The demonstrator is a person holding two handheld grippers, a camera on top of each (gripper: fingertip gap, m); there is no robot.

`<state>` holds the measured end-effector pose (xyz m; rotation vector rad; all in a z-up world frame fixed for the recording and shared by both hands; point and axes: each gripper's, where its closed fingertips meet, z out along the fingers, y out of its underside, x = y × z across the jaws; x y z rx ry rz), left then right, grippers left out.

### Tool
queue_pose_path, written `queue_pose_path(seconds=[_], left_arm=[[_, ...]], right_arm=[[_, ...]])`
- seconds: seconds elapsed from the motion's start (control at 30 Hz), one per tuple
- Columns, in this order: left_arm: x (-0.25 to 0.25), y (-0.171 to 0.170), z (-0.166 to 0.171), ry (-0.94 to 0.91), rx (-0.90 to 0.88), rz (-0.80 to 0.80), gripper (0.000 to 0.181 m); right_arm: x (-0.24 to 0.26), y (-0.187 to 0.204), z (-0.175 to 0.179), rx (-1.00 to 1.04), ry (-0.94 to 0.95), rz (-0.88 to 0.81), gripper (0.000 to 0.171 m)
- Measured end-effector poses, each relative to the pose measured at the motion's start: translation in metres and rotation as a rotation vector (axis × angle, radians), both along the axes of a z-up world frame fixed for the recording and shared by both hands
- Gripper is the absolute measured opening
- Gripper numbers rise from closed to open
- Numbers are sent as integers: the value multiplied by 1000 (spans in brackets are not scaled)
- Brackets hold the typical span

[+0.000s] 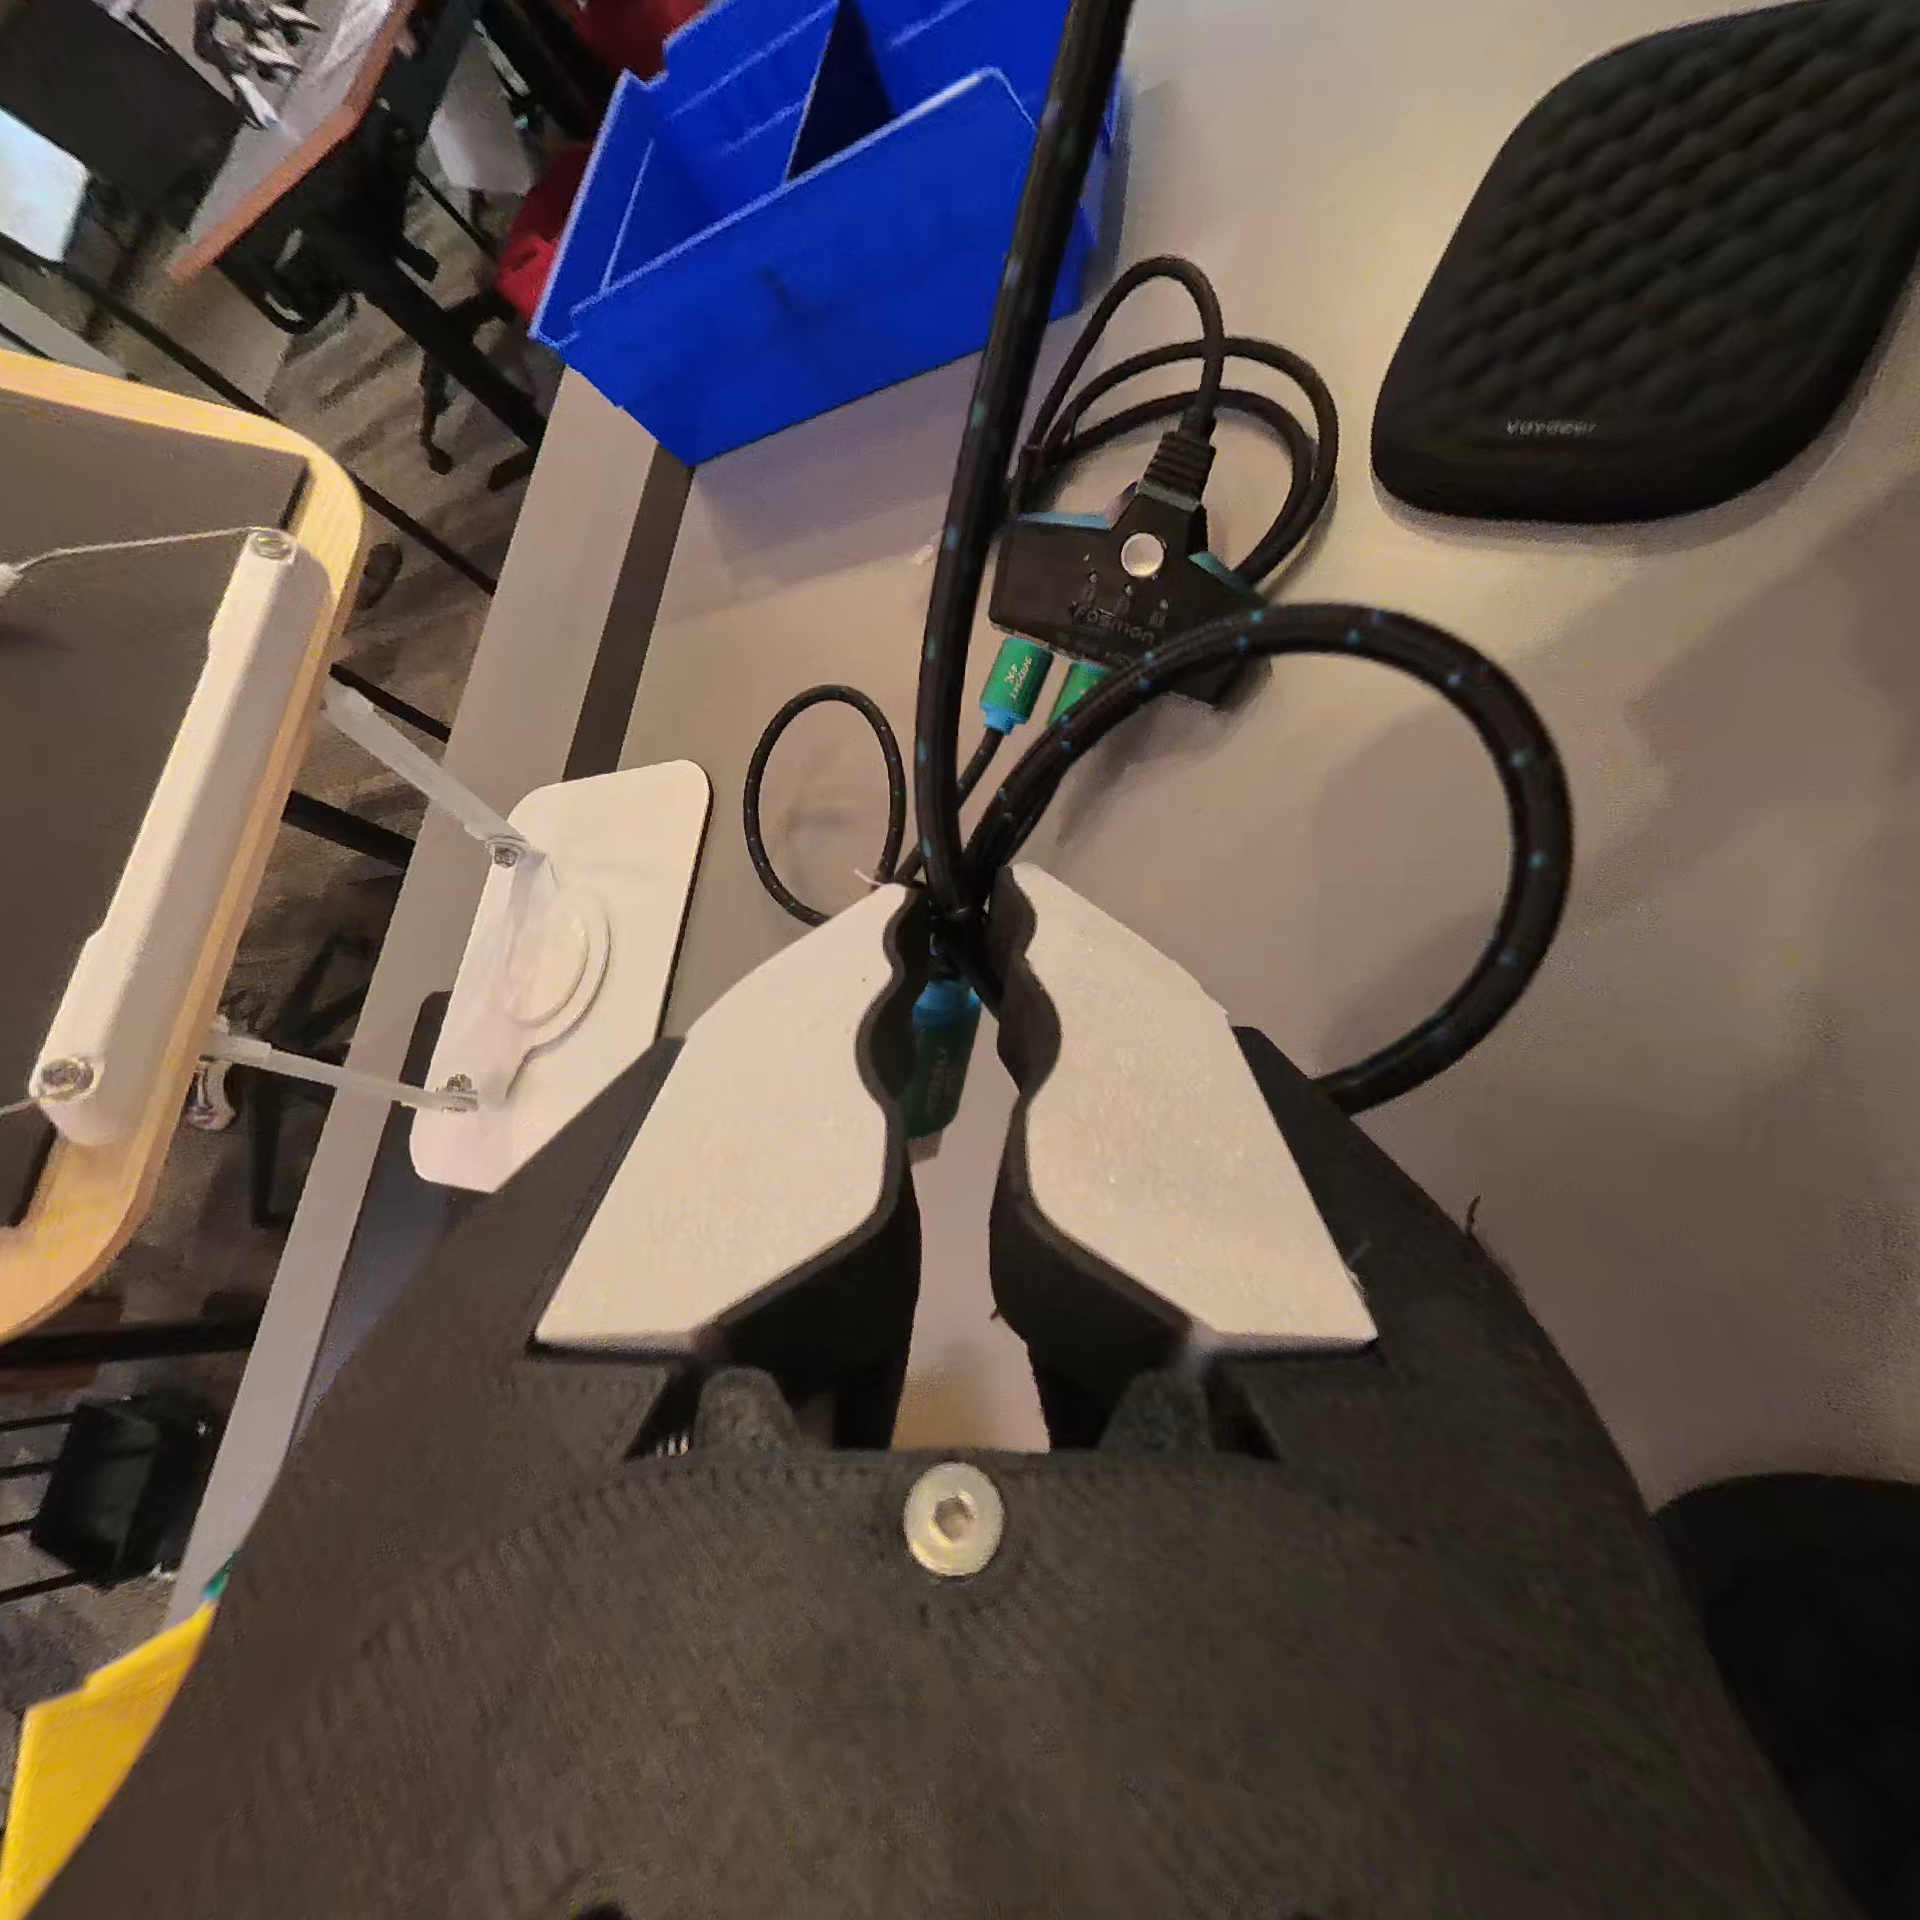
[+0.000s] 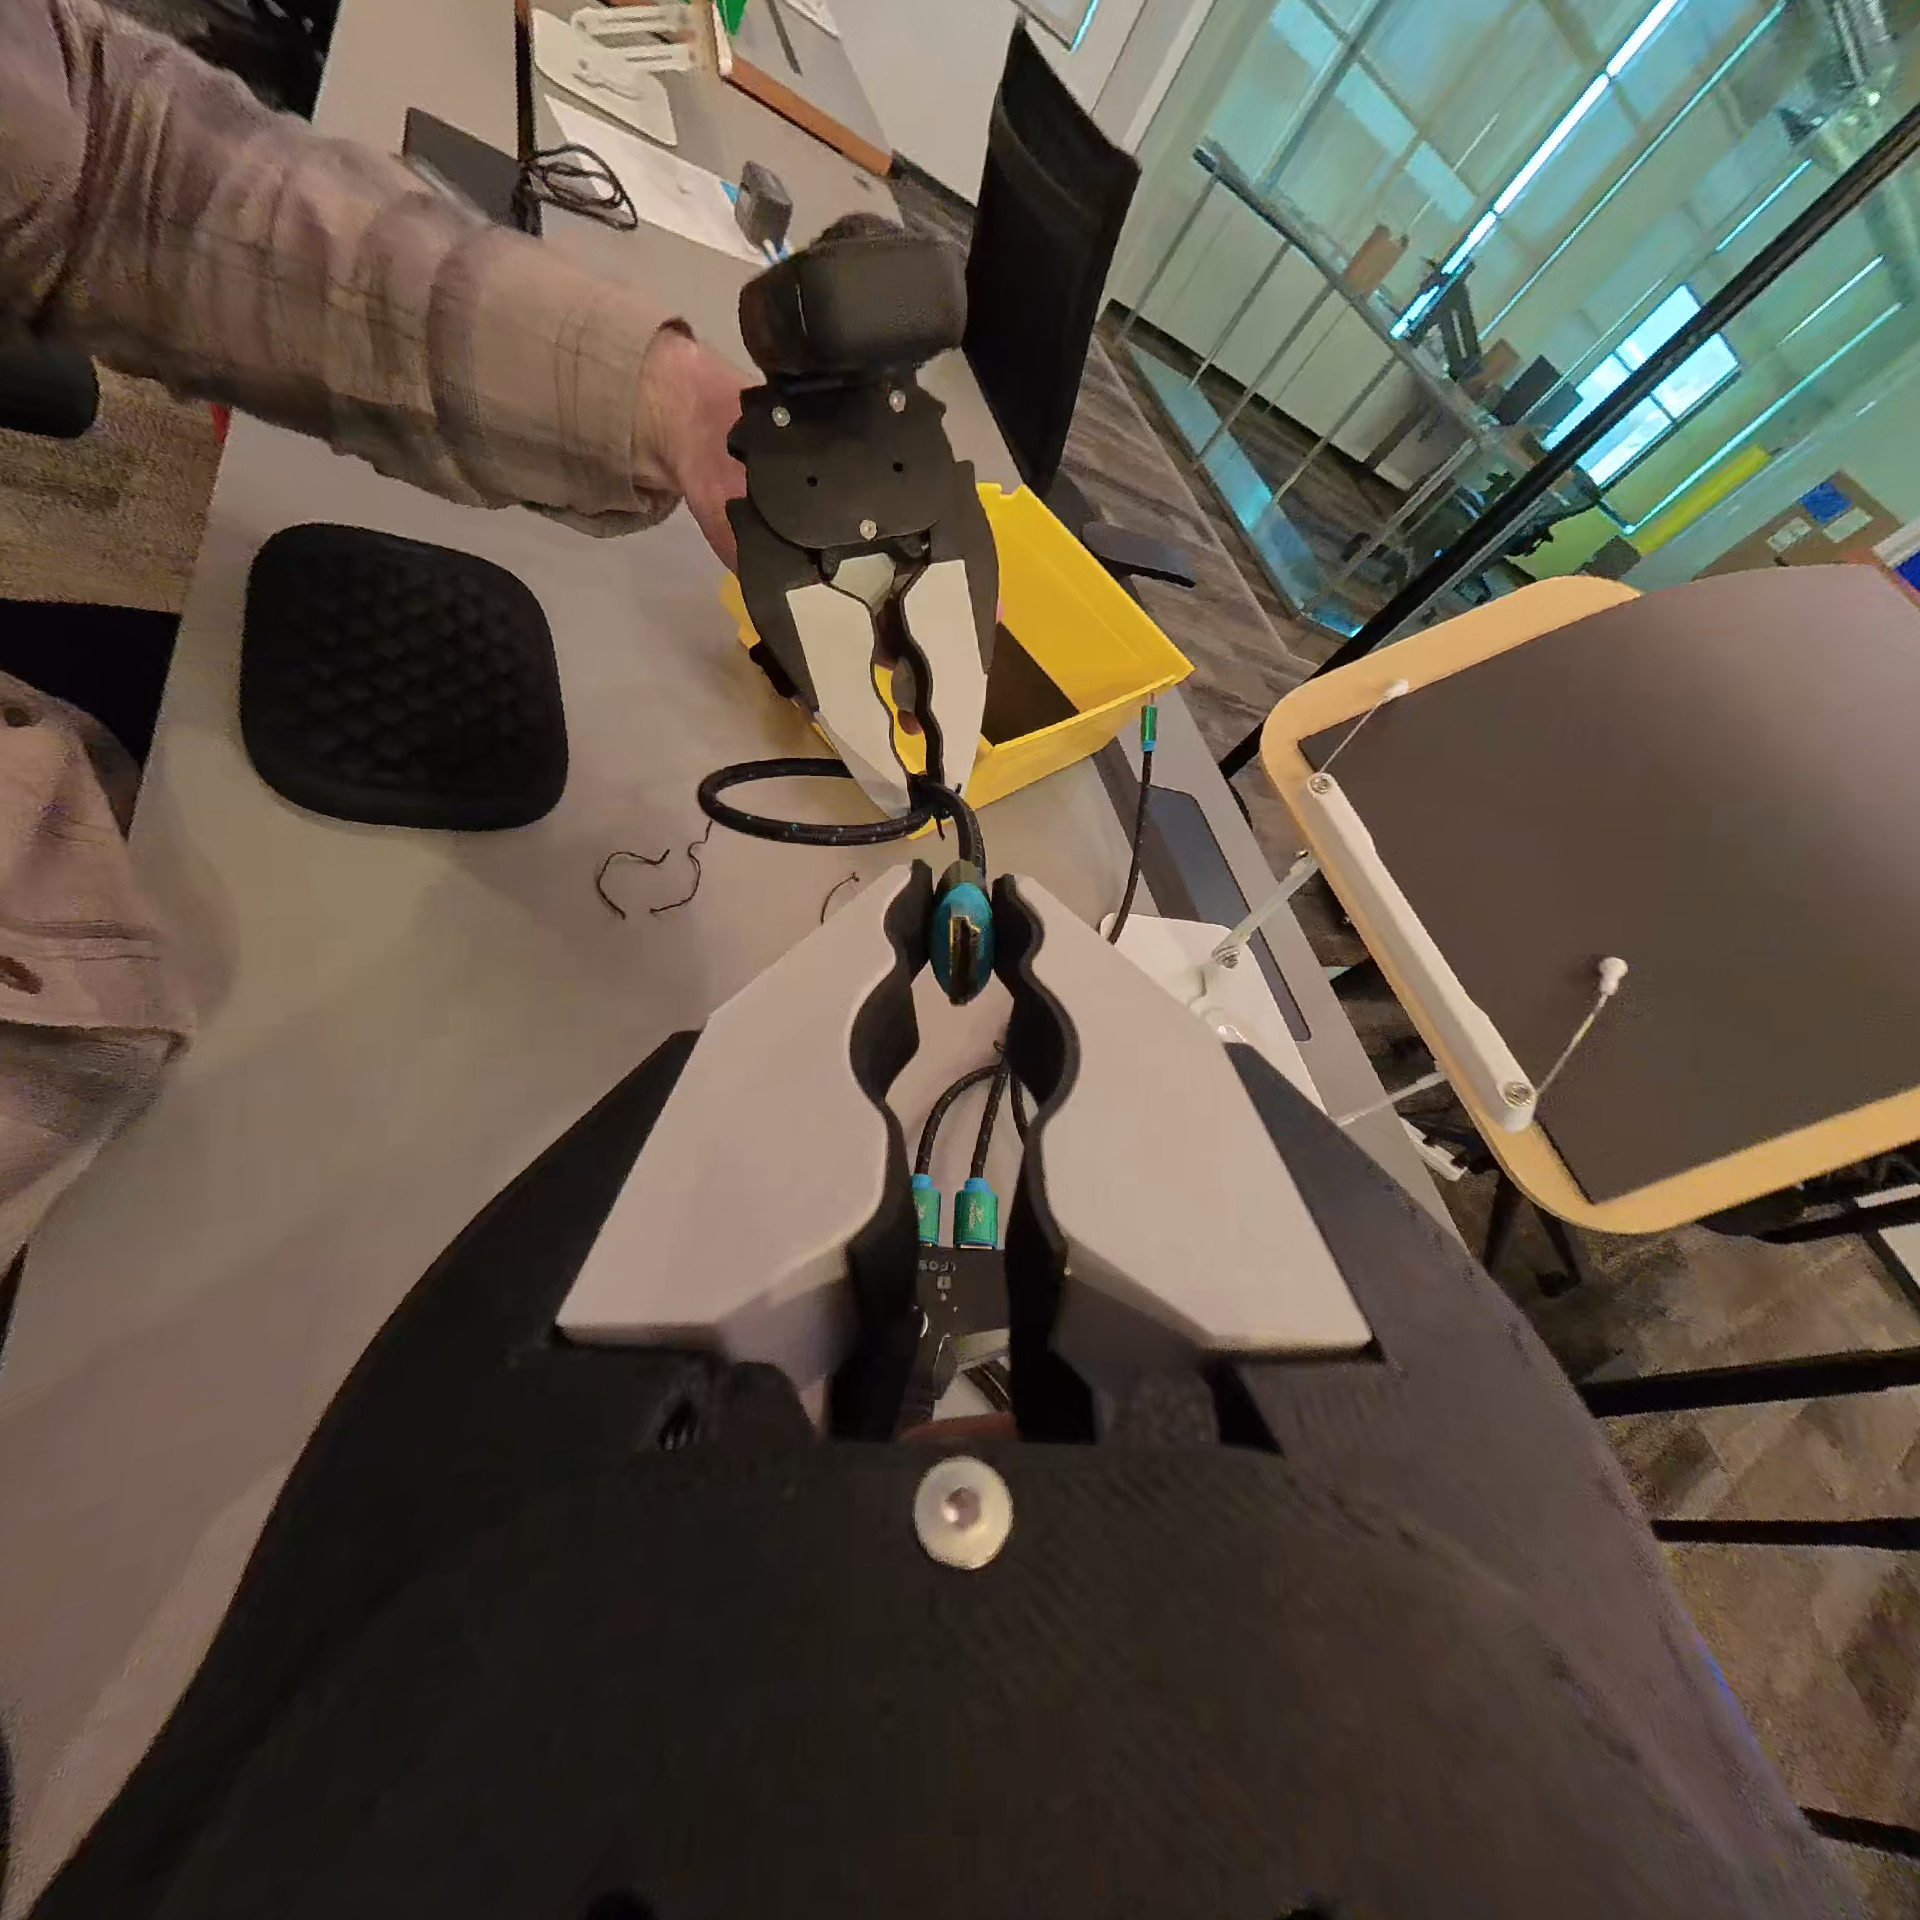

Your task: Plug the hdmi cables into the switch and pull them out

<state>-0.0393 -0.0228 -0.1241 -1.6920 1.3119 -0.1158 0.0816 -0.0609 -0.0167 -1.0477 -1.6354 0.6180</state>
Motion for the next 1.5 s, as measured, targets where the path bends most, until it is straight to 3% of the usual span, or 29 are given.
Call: queue_pose_path(seconds=[0.17,0.4,0.53,0.77,0.9,0.97,1.13,1.23,1.4,1.5], left_arm=[[4,-3,-15,15,-22,28,12],[15,-14,-35,2,-194,-11,17],[11,-11,-23,-72,-227,-4,40],[73,-19,30,-204,-160,-183,44],[100,-16,28,-197,-122,-231,35],[104,-14,29,-217,-100,-239,7],[101,-7,33,-202,-46,-192,5],[99,-18,26,-220,-214,-244,5],[93,-56,20,-365,-702,-504,5],[87,-67,9,-336,-865,-608,5]], right_arm=[[13,0,-6,-44,12,-29,8],[9,17,-32,-131,13,-21,9],[2,19,-44,-169,-5,20,9],[-19,11,-51,-172,-33,112,9],[-26,5,-45,-158,-3,169,9],[-27,4,-42,-159,14,185,9],[-28,12,-37,-149,61,159,11],[-24,19,-40,-55,28,100,38],[-9,11,-48,433,-137,86,64],[-10,-9,-58,531,-229,177,63]])
